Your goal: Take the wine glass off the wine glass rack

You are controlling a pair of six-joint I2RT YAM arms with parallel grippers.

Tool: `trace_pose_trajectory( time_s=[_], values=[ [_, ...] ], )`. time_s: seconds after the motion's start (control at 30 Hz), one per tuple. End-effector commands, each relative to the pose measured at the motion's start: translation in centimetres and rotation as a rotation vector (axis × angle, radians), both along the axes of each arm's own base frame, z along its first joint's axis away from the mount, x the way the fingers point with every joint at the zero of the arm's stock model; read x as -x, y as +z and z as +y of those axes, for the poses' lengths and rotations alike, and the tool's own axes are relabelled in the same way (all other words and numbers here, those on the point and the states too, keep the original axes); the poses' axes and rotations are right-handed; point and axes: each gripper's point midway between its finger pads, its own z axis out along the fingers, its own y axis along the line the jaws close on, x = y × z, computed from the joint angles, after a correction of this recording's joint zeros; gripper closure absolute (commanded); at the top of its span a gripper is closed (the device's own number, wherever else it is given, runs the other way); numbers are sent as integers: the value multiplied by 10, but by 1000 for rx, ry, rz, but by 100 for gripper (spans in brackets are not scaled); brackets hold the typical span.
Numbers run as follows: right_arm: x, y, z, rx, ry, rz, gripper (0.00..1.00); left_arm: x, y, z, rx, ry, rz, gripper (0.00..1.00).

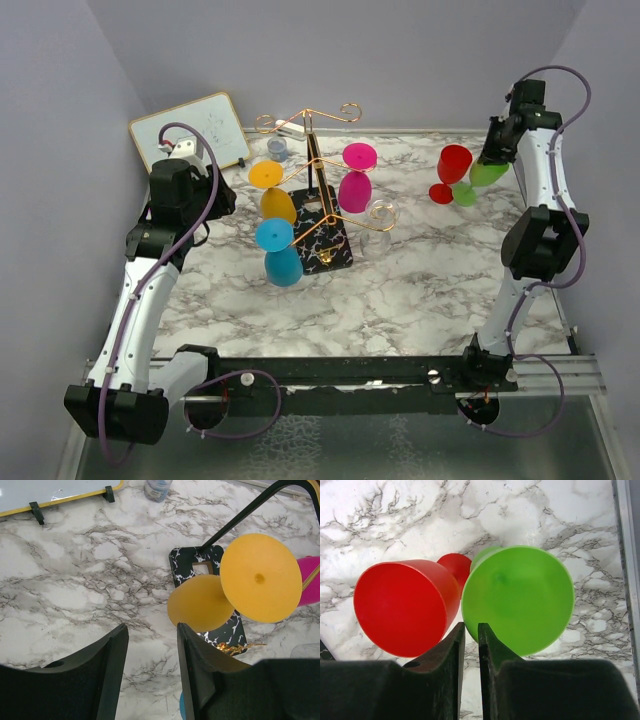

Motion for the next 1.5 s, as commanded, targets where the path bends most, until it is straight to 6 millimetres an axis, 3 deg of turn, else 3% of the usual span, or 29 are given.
trace_pose_trajectory(
  time_s=[0.0,0.13,0.27,0.43,0.57,0.63,0.73,0.8,0.83,0.87,0.9,0.93,0.97,1.03,1.17,1.2,1.23,1.3,1.33,1.4,1.47],
  values=[
    [-9,24,4,-1,19,-70,82,-2,16,-4,14,-20,-40,53],
    [-9,46,8,-8,29,-126,82,-2,19,-4,15,-18,-46,53],
    [-5,86,18,-31,63,-227,82,-2,21,-4,19,-14,-50,53],
    [10,143,54,-132,194,-367,81,-1,24,-3,32,-4,-63,51],
    [39,190,111,-255,409,-511,82,1,28,-1,36,10,-86,49],
    [62,215,166,-285,569,-603,85,2,33,0,38,19,-103,48],
    [116,256,234,-352,799,-782,97,4,42,1,47,21,-139,44],
    [164,280,260,-469,964,-937,98,6,50,0,65,23,-169,42],
    [189,291,265,-532,1022,-1024,91,7,55,-1,75,23,-186,41],
    [212,294,268,-601,1060,-1092,68,8,58,-1,82,22,-198,40],
    [236,300,267,-625,1102,-1190,20,9,61,-2,91,23,-211,39],
    [254,297,265,-648,1109,-1264,2,8,63,-3,102,20,-219,37],
    [264,295,260,-682,1068,-1323,0,8,63,-5,112,16,-224,37],
    [279,293,258,-713,1067,-1341,1,5,65,-9,139,3,-231,36],
    [271,292,273,-757,1187,-1092,2,-3,62,-16,186,-8,-226,36],
    [268,291,275,-763,1212,-1064,10,-7,60,-18,194,-9,-215,36],
    [263,290,277,-766,1212,-1035,25,-10,58,-20,204,-14,-203,36],
    [245,284,277,-769,1149,-950,65,-16,54,-27,237,-34,-174,36],
    [235,279,276,-758,1108,-914,80,-19,53,-30,259,-44,-154,36],
    [223,270,273,-735,1037,-876,84,-24,51,-35,291,-60,-111,36],
    [218,265,271,-717,1009,-865,78,-28,51,-37,315,-68,-78,36]
  ],
)
